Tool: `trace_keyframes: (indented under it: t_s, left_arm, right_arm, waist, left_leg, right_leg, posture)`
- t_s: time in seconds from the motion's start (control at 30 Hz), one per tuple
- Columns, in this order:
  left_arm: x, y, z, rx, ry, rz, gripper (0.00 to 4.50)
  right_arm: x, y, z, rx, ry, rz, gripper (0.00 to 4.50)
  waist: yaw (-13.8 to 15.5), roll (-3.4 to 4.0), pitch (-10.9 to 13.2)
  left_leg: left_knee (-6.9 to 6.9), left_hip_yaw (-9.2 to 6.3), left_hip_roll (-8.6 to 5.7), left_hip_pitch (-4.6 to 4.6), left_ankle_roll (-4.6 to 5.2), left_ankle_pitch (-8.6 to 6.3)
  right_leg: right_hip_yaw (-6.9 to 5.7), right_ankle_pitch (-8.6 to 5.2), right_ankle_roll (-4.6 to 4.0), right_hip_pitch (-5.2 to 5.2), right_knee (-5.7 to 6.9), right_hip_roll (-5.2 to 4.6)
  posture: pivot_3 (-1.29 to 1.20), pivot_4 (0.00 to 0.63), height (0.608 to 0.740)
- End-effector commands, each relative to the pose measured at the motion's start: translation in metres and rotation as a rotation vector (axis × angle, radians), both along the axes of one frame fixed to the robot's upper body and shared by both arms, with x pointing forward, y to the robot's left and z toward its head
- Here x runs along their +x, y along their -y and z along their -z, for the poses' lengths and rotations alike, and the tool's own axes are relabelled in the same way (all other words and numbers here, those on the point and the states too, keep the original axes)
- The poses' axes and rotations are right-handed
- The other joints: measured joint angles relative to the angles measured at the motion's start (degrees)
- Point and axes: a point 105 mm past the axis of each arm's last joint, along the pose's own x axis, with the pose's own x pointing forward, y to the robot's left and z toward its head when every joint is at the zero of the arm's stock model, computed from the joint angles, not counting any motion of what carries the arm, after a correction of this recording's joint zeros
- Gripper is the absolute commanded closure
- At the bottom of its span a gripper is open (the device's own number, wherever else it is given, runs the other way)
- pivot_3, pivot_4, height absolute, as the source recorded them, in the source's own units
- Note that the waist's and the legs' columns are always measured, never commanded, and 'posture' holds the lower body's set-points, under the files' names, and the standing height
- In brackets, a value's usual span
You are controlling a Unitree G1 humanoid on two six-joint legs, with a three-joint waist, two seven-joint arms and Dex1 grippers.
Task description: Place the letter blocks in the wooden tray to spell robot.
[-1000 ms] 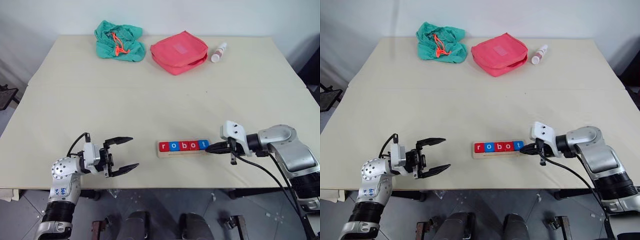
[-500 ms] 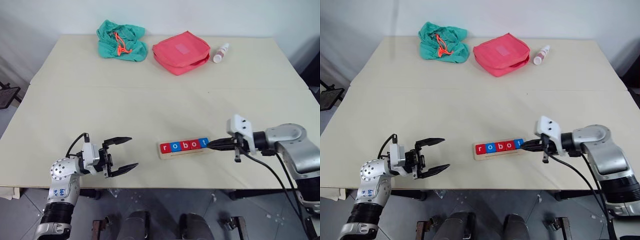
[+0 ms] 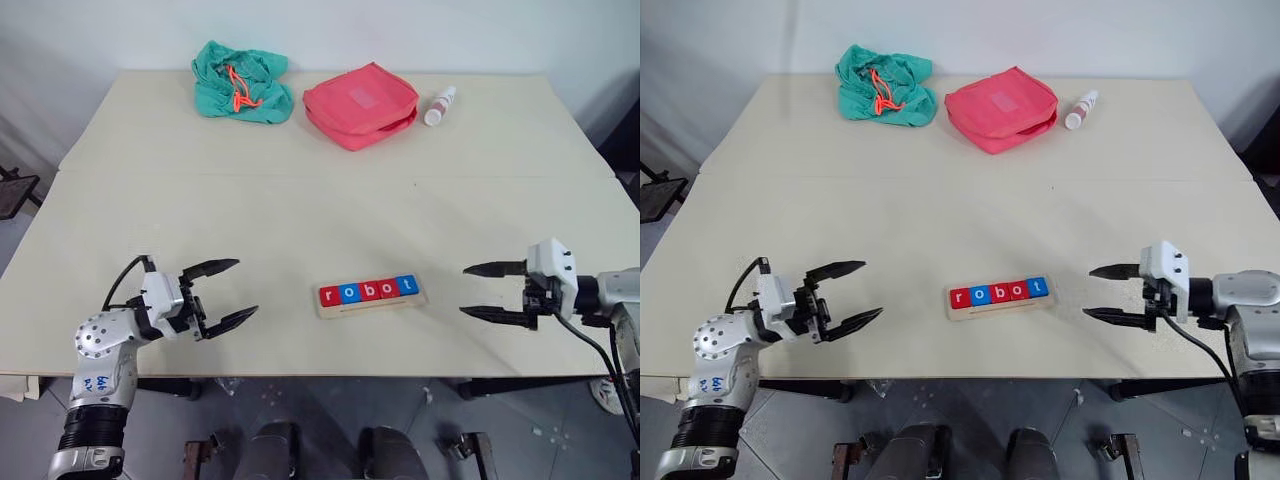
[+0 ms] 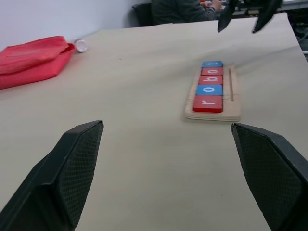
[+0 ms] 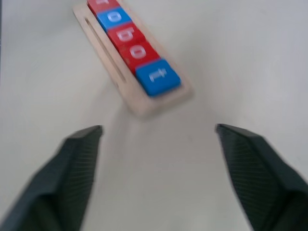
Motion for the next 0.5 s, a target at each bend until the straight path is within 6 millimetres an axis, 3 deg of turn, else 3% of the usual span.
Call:
trace_keyframes:
  t_s: [0.03, 0.13, 0.37, 0.5]
  left_arm:
    - [-0.004, -0.014, -0.015, -0.053, 0.043, -0.033, 0.00]
    - [-0.006, -0.019, -0.021, -0.106, 0.063, -0.032, 0.00]
    - [-0.016, -0.039, -0.011, -0.099, 0.024, -0.039, 0.00]
    - [-0.014, -0.041, -0.012, -0.098, 0.032, -0.025, 0.00]
  right_arm:
    - [-0.003, 0.017, -0.014, 0.061, 0.087, -0.011, 0.02]
    - [-0.003, 0.021, -0.013, 0.109, 0.120, -0.015, 0.02]
    - [-0.008, 0.037, -0.019, 0.229, 0.172, 0.030, 0.02]
    - [-0.006, 0.042, -0.024, 0.274, 0.170, 0.050, 0.02]
  waist:
    - [-0.1, 0.00, 0.0]
    - [-0.2, 0.00, 0.0]
    - [-0.2, 0.00, 0.0]
    - [-0.1, 0.01, 0.0]
  left_leg:
    - [0.00, 0.01, 0.00, 0.00, 0.00, 0.00]
    - [0.01, 0.00, 0.02, 0.02, 0.00, 0.00]
    - [0.00, 0.01, 0.02, 0.05, 0.00, 0.00]
    - [0.01, 0.01, 0.04, 0.08, 0.00, 0.00]
  right_leg:
    - [0.00, 0.00, 0.00, 0.00, -0.01, 0.00]
    - [-0.03, 0.00, 0.00, 0.02, 0.00, 0.00]
    - [-0.04, 0.00, 0.00, 0.05, -0.01, 0.00]
    - [-0.07, 0.00, 0.00, 0.12, -0.03, 0.00]
  posture:
    - [0.00, 0.150, 0.740]
    - [0.00, 0.150, 0.740]
    - [0.00, 0.150, 0.740]
    - [0.00, 0.150, 0.740]
